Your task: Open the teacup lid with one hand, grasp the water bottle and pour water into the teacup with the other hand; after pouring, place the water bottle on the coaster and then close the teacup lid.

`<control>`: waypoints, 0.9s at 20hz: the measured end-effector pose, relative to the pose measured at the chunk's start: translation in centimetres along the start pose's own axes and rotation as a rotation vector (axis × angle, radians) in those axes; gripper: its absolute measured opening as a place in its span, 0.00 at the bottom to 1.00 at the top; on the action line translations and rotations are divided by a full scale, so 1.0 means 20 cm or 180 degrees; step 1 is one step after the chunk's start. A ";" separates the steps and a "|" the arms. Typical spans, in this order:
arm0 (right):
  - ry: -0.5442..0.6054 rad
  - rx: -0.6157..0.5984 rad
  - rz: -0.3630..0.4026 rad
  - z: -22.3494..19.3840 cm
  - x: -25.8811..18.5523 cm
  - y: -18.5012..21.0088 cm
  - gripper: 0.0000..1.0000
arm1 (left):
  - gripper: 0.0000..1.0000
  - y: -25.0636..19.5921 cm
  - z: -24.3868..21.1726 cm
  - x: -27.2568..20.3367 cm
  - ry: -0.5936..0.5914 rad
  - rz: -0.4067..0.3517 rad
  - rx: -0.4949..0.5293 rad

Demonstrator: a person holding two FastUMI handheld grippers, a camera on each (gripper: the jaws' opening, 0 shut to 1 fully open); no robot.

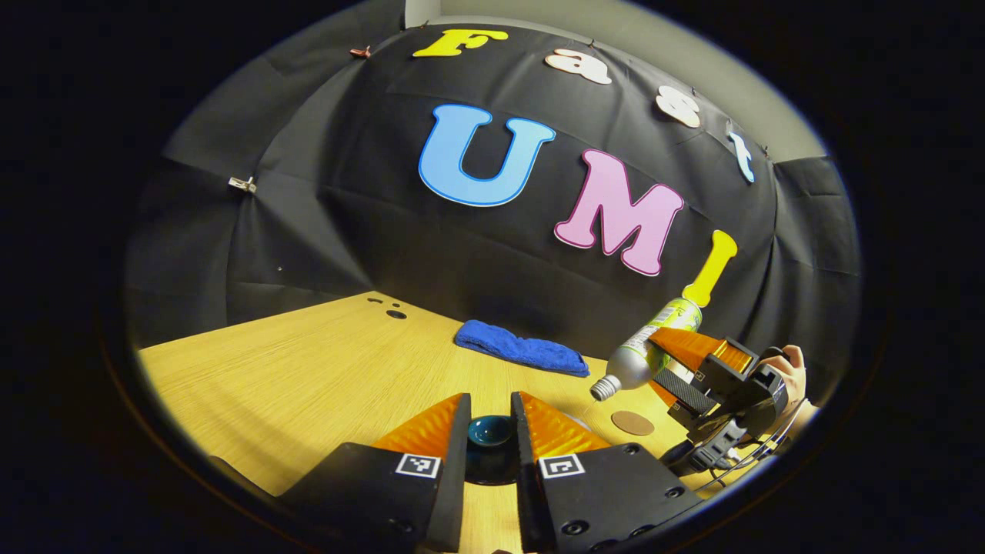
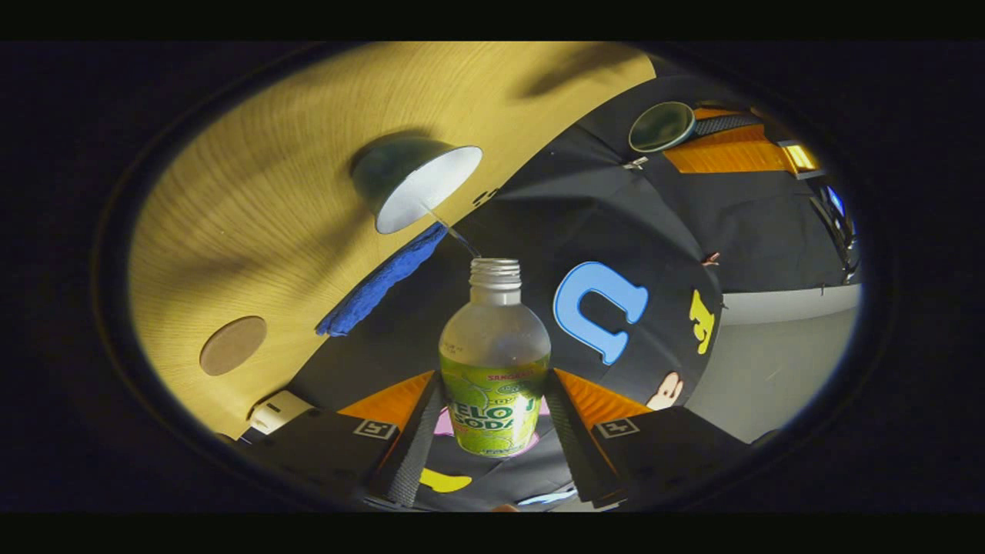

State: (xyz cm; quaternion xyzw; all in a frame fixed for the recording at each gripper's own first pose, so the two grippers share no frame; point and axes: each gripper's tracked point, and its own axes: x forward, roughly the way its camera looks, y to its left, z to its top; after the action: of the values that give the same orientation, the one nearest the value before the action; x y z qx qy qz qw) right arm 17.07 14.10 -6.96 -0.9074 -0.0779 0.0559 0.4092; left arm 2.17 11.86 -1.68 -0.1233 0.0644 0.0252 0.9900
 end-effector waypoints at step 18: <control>0.0017 0.2310 0.0935 0.19 -0.11 0.31 0.78 | 0.35 0.04 -0.02 0.01 0.0026 0.0060 0.0016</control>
State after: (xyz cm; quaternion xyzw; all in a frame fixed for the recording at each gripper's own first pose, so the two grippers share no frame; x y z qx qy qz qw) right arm 14.91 12.45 -14.01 -0.7053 0.0787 0.1355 0.6914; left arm 2.27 12.47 -2.21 -0.1203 0.0696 0.0339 0.9897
